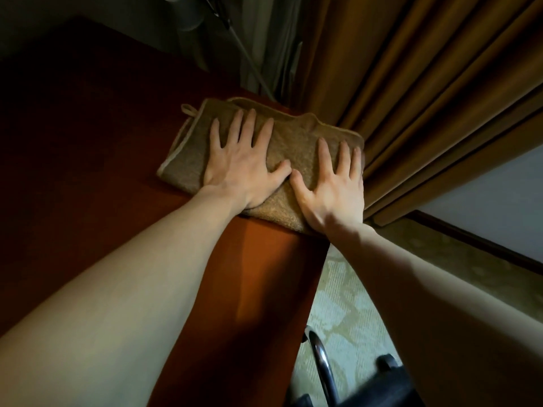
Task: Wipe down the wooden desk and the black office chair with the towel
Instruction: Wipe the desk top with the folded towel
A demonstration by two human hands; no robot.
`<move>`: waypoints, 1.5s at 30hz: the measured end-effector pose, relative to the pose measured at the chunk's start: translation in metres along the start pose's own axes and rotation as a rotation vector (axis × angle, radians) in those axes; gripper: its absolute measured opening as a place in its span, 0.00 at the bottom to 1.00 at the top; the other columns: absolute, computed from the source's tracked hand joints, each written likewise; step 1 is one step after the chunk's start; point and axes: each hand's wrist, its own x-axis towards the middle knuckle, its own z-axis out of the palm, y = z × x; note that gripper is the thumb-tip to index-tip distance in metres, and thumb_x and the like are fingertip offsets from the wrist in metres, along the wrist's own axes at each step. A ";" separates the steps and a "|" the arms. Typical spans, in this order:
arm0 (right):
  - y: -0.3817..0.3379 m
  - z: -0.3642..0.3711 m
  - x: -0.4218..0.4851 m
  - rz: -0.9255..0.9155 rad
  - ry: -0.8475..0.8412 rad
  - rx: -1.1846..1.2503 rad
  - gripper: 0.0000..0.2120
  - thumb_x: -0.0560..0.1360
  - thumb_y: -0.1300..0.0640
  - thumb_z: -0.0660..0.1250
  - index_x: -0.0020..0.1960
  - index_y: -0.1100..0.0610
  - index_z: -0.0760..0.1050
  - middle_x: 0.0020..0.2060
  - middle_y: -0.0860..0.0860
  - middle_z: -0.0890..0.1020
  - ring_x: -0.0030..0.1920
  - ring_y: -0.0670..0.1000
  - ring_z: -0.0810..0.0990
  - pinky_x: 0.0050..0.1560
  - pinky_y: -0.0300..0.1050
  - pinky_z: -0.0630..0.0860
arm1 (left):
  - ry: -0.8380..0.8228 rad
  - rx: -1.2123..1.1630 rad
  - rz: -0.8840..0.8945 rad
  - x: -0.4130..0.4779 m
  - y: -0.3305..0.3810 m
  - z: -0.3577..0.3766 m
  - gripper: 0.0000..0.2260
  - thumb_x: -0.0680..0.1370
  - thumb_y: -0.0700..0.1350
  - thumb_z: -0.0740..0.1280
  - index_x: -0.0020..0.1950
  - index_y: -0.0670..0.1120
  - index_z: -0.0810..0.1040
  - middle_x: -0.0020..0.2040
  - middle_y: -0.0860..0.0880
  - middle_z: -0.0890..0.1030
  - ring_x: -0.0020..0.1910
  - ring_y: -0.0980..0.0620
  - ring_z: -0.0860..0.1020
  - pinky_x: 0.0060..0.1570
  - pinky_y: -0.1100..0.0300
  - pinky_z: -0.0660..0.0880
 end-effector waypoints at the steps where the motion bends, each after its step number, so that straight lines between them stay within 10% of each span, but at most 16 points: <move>1: 0.001 0.000 0.005 -0.006 0.002 -0.002 0.41 0.76 0.27 0.49 0.83 0.46 0.49 0.82 0.58 0.50 0.82 0.59 0.42 0.80 0.63 0.47 | -0.001 -0.001 -0.003 0.004 0.001 0.000 0.39 0.77 0.71 0.45 0.84 0.53 0.48 0.85 0.45 0.48 0.83 0.45 0.44 0.79 0.36 0.41; 19: 0.001 -0.001 0.026 0.010 -0.017 -0.068 0.38 0.78 0.28 0.45 0.83 0.45 0.47 0.83 0.54 0.49 0.82 0.57 0.41 0.79 0.65 0.45 | 0.048 -0.021 -0.087 0.026 0.011 0.002 0.38 0.77 0.72 0.45 0.84 0.55 0.51 0.84 0.46 0.50 0.83 0.46 0.46 0.77 0.34 0.39; 40: -0.072 -0.010 -0.152 -0.416 -0.267 -0.218 0.39 0.78 0.27 0.39 0.82 0.44 0.34 0.82 0.54 0.37 0.81 0.58 0.33 0.77 0.69 0.37 | 0.035 -0.026 -0.483 -0.233 -0.040 -0.015 0.38 0.77 0.71 0.36 0.84 0.56 0.41 0.85 0.46 0.44 0.83 0.46 0.40 0.76 0.32 0.38; 45: -0.086 -0.008 -0.200 -0.118 -0.211 -0.079 0.38 0.78 0.30 0.40 0.82 0.45 0.35 0.82 0.57 0.38 0.80 0.60 0.33 0.78 0.67 0.37 | -0.057 0.002 -0.504 -0.266 -0.038 -0.022 0.38 0.76 0.72 0.32 0.82 0.54 0.33 0.84 0.44 0.39 0.82 0.44 0.37 0.72 0.27 0.34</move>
